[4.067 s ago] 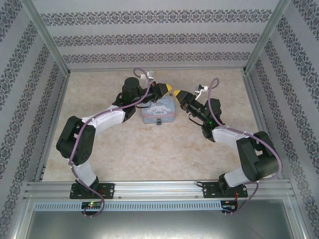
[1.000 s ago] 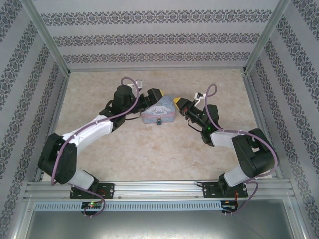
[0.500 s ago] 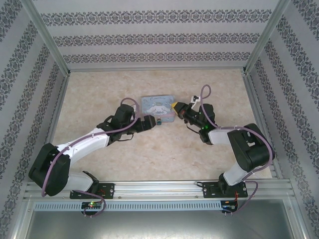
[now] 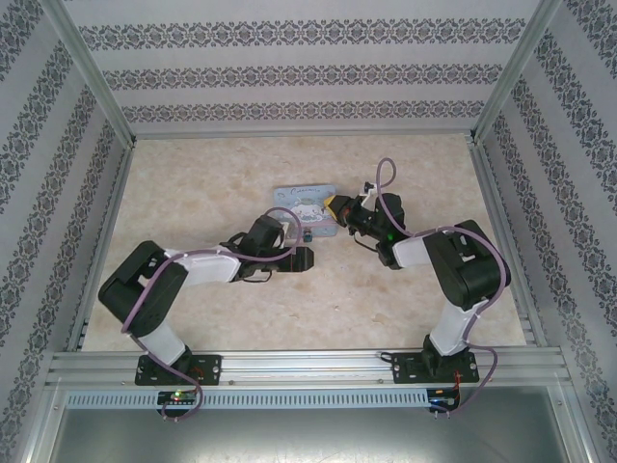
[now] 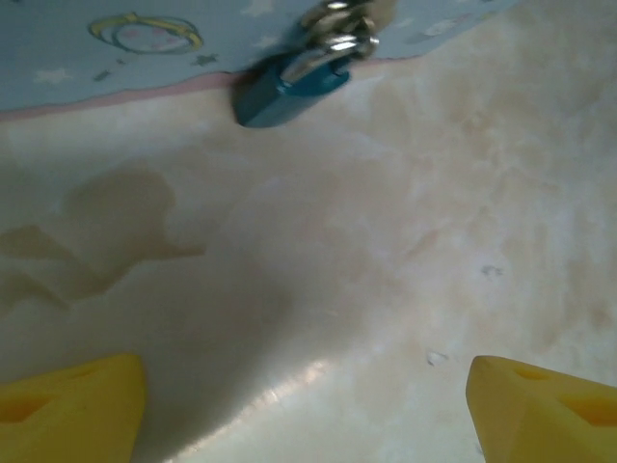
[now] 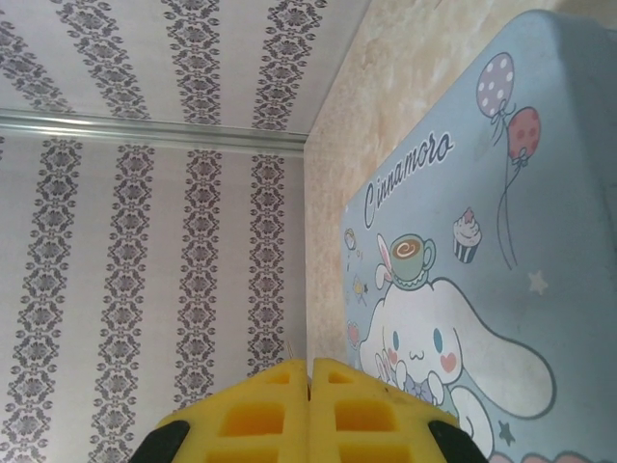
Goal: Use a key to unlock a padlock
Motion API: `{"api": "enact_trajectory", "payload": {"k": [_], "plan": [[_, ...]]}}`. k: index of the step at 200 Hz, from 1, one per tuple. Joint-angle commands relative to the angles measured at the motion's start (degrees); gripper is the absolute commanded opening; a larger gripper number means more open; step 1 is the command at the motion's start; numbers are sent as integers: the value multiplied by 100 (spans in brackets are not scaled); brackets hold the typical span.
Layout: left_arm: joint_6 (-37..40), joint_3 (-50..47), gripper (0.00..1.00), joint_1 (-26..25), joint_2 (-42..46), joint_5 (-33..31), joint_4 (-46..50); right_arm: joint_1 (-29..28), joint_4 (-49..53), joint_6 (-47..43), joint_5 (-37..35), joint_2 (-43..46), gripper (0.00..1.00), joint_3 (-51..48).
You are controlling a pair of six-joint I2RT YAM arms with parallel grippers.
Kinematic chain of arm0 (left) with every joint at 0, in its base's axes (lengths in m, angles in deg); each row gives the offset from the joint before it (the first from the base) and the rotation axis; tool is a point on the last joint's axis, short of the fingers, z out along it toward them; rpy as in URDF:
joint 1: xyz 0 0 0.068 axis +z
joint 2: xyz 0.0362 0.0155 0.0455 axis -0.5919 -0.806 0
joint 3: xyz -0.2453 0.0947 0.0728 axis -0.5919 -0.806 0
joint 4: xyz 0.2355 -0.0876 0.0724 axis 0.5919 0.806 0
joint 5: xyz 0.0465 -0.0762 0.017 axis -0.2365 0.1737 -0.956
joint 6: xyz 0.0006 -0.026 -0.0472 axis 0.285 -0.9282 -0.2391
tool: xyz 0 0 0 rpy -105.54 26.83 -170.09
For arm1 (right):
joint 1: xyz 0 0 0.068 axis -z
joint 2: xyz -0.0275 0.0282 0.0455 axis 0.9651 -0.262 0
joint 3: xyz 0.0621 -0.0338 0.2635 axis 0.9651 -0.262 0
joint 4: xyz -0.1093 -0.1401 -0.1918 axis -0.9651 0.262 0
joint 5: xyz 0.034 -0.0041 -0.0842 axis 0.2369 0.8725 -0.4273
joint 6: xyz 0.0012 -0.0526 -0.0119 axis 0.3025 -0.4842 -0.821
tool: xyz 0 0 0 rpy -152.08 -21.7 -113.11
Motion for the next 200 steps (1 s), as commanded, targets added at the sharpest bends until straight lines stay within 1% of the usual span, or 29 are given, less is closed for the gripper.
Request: {"api": "enact_trajectory", "payload": {"k": [1,36,73,133,176,200], "plan": [[360,299,86,-64,-348,-297,-621,67,-305,99,131,-185,0,225],[578,579,85,-56,-738,-780,-824,134,-326,164,154,-397,0,419],[804,908,83,36,-1133,-987,-994,209,-327,244,154,-562,0,572],[1256,1126,78,77,-1532,-1019,-1337,229,-292,280,84,-712,0,637],[1259,1094,77,77,-1714,-1028,-1688,232,-300,286,13,-855,0,663],[1248,1173,75,77,-1822,-908,-1812,232,-292,297,-20,-922,0,688]]}}
